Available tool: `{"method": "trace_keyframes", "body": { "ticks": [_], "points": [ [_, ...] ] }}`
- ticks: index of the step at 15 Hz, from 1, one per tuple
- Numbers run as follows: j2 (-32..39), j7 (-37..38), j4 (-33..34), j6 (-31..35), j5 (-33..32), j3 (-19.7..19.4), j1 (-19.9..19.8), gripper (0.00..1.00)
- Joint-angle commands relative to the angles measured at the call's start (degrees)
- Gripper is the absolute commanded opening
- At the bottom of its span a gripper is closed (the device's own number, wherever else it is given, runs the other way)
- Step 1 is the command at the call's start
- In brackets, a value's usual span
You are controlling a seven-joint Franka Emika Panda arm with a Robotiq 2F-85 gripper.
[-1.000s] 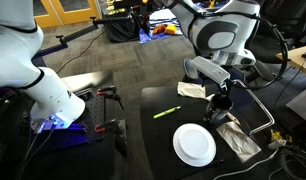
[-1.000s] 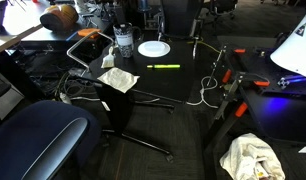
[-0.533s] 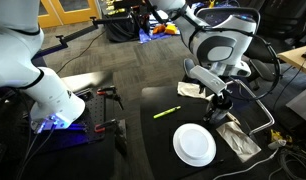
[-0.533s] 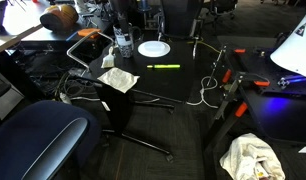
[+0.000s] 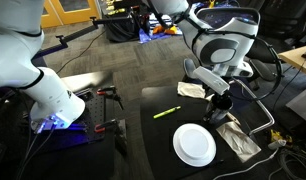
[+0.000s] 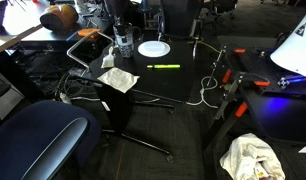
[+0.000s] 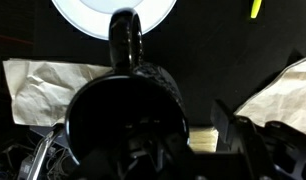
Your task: Pick the mug and move it to the bottom left of the table
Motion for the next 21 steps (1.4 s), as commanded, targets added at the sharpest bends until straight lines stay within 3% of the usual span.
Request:
{"method": "trace_keyframes", "body": {
  "ticks": [1, 4, 11, 21],
  "points": [
    [0.94, -1.75, 2.51, -1.07, 0.41, 1.00, -0.82, 0.20],
    [1.20, -1.86, 3.27, -1.19, 0.52, 1.06, -0.99, 0.01],
    [-1.35, 0.62, 1.43, -3.72, 0.47, 0.16, -0.33, 0.03],
    [-12.96, -0.89, -13.98, -0.60, 1.40, 2.21, -0.36, 0.03]
  ]
}}
